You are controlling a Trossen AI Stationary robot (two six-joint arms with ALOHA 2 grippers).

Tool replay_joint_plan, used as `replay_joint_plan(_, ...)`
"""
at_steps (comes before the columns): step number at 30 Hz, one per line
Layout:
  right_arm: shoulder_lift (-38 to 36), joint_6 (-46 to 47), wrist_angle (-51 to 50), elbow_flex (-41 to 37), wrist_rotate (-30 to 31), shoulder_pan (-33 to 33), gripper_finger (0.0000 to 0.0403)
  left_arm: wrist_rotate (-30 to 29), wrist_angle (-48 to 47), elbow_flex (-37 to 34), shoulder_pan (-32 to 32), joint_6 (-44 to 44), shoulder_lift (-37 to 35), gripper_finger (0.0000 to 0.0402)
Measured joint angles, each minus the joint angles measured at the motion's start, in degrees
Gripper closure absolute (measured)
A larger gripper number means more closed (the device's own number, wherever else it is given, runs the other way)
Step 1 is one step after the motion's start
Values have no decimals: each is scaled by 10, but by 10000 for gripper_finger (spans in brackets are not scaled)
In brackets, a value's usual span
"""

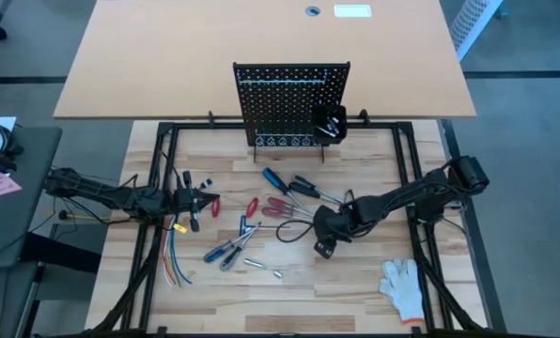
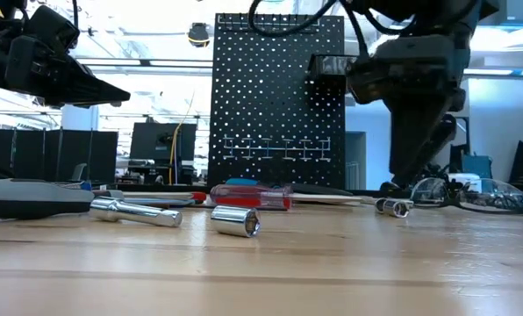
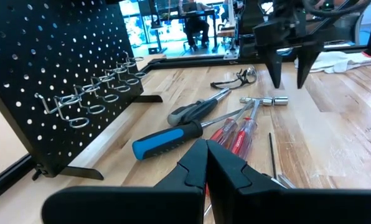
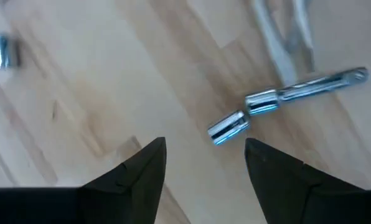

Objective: Hang tools onto peg board
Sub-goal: Put the socket into the bin of the pegboard

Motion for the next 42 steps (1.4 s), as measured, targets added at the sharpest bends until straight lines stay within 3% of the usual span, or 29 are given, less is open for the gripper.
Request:
replay_joint_plan(12,80,31,10,2,6,-11,216,0,0,0,0,0,0,402)
replay_joint_plan(29,89,-18,1,1,22,-9,332,0,0,0,0,0,0,402)
replay_joint_plan(37,56,-32,-5,-2,22,10,334,0,0,0,0,0,0,402)
replay_joint_plan(42,0,-70,11,-1,41,39,335,0,0,0,0,0,0,401)
